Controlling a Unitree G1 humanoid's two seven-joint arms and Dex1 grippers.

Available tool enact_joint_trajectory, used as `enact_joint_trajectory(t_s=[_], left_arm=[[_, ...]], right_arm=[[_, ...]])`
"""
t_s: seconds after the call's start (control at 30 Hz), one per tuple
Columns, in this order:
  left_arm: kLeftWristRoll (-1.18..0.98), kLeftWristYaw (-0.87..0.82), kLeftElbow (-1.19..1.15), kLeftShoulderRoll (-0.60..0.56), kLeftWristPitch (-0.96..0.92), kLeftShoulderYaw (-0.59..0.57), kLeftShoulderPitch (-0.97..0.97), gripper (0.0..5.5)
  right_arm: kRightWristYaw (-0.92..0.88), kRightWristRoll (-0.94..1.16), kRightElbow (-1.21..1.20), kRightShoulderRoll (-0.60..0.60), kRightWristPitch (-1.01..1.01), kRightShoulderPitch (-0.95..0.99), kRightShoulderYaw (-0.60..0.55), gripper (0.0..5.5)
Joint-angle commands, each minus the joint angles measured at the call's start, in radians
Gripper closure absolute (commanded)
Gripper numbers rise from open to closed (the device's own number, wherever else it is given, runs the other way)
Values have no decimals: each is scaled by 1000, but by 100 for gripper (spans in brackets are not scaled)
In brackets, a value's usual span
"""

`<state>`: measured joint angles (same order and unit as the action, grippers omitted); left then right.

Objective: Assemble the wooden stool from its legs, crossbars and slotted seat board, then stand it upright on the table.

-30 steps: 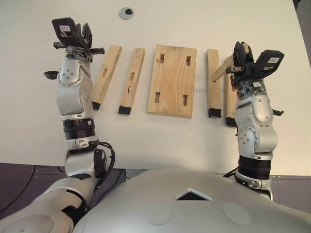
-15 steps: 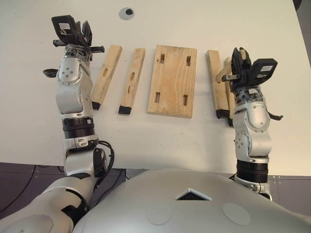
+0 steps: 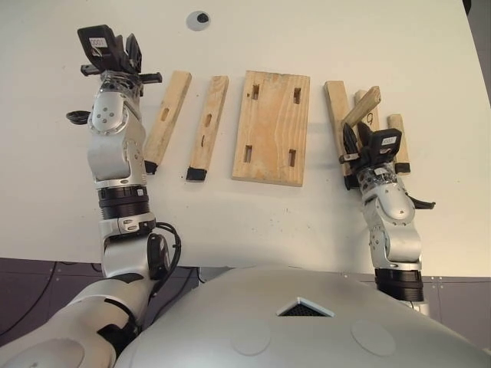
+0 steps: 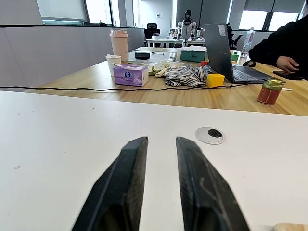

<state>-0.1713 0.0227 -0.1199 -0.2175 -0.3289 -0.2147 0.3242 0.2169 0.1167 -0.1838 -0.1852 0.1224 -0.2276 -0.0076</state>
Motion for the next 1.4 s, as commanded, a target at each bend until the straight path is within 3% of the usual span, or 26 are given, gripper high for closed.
enact_joint_trajectory(t_s=[0.03, 0.3, 0.7, 1.4], left_arm=[[5, -25, -6, 21, 17, -10, 2, 447], [7, -83, 25, 83, 60, -22, -54, 447], [1, -128, 74, 102, 73, -58, -99, 447], [3, -152, 125, 117, 100, -72, -136, 447]], right_arm=[[44, -4, 10, -58, 20, 42, -11, 337], [204, 54, -36, -189, 233, 69, -30, 197], [326, 135, -112, -305, 574, 132, -13, 197], [284, 99, -178, -329, 648, 130, -16, 197]])
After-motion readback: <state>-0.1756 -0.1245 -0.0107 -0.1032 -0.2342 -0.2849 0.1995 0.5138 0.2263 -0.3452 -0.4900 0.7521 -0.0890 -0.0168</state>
